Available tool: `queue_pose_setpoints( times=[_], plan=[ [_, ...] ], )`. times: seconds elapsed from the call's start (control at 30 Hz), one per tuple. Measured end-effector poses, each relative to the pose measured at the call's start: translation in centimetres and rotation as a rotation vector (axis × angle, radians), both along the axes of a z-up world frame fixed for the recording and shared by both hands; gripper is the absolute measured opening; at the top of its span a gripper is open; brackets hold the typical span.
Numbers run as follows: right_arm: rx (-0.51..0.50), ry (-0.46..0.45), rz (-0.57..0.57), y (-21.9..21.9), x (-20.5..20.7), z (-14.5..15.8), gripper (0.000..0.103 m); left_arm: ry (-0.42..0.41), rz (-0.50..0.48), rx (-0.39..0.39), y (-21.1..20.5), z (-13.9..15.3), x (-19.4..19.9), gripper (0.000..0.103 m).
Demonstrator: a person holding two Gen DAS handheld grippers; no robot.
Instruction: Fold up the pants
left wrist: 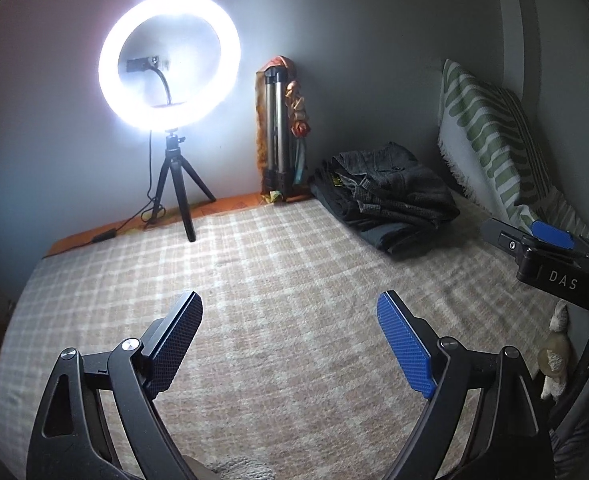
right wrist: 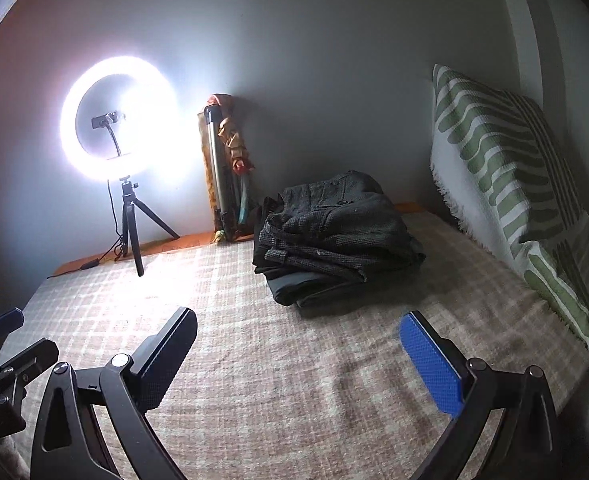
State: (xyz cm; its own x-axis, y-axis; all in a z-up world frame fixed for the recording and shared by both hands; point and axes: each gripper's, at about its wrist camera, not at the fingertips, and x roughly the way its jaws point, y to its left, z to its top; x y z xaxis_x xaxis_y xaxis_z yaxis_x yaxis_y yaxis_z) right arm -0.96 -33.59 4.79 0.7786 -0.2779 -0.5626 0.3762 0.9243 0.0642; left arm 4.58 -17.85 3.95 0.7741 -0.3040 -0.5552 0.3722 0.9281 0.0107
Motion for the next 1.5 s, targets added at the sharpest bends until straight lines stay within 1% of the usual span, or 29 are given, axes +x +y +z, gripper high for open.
queue_pose_setpoints(
  times=[0.2, 0.4, 1.03, 1.33, 1.5],
  plan=[
    [0.023, -0.001, -0.008, -0.26, -0.11, -0.16, 0.103, 0.003, 0.002, -0.003, 0.05, 0.02, 0.00, 0.089],
    [0.025, -0.005, -0.013, -0.36, -0.14, -0.19, 0.103, 0.002, 0.009, -0.008, 0.32, 0.17, 0.00, 0.089],
    [0.012, -0.005, -0.023, -0.31, -0.32, -0.15, 0.103, -0.002, 0.009, -0.006, 0.54, 0.34, -0.04, 0.089],
    [0.011, -0.001, -0.013, 0.05, -0.15, -0.09, 0.103, -0.018, 0.032, 0.006, 0.60, 0.73, -0.28, 0.090],
    [-0.002, 0.000, -0.007, 0.49, 0.13, -0.10, 0.103, -0.012, 0.040, 0.001, 0.73, 0.70, -0.27, 0.090]
  ],
)
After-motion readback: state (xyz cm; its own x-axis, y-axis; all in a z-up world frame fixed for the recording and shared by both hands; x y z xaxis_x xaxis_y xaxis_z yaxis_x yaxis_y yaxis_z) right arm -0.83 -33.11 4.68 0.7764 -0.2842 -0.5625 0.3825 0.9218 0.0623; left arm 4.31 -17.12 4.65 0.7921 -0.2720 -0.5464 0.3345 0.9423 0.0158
